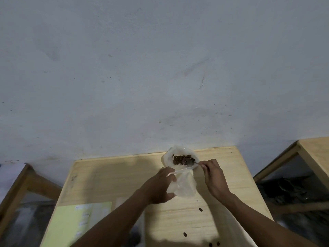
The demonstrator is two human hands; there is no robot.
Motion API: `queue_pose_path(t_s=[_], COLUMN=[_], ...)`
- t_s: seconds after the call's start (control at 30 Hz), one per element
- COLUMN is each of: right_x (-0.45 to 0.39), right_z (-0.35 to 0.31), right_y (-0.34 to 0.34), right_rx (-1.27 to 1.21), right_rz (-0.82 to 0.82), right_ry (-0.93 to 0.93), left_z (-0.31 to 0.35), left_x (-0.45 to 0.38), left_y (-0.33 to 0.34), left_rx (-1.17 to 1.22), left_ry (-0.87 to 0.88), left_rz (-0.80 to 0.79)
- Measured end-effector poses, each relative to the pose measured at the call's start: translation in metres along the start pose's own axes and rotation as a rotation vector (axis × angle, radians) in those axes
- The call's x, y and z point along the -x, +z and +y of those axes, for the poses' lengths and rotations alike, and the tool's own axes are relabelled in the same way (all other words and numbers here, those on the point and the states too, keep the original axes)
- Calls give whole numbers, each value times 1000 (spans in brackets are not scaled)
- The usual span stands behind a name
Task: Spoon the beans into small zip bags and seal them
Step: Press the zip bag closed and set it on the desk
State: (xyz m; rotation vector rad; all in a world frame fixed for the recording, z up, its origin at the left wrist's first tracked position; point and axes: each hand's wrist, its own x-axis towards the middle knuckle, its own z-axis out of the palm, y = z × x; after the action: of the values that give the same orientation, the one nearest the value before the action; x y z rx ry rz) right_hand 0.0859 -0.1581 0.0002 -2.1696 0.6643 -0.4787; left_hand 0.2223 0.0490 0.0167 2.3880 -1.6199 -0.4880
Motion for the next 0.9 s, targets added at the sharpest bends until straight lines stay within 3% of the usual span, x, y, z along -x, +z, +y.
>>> queue_pose_path(t_s=[0.27, 0.43, 0.5, 0.67, 0.73, 0.9], right_x=[-6, -3, -1, -10, -11, -11], right_z=[-10, -12, -13, -18, -18, -21], right_y=[1, 13, 19, 27, 24, 14], right_rx=[-25, -26, -109, -538, -632, -654], right_rz=[171, 100, 61, 64, 67, 132], right_ry=[25, 136, 244, 723, 815, 720], left_z=[3, 8, 11, 14, 13, 8], left_x=[9, 7, 7, 8, 8, 9], left_y=[9, 7, 6, 5, 6, 9], left_rx=[-97, -102, -99, -97, -101, -37], left_ry=[-18, -26, -27, -35, -49, -106], left_rz=[-79, -62, -52, -62, -69, -74])
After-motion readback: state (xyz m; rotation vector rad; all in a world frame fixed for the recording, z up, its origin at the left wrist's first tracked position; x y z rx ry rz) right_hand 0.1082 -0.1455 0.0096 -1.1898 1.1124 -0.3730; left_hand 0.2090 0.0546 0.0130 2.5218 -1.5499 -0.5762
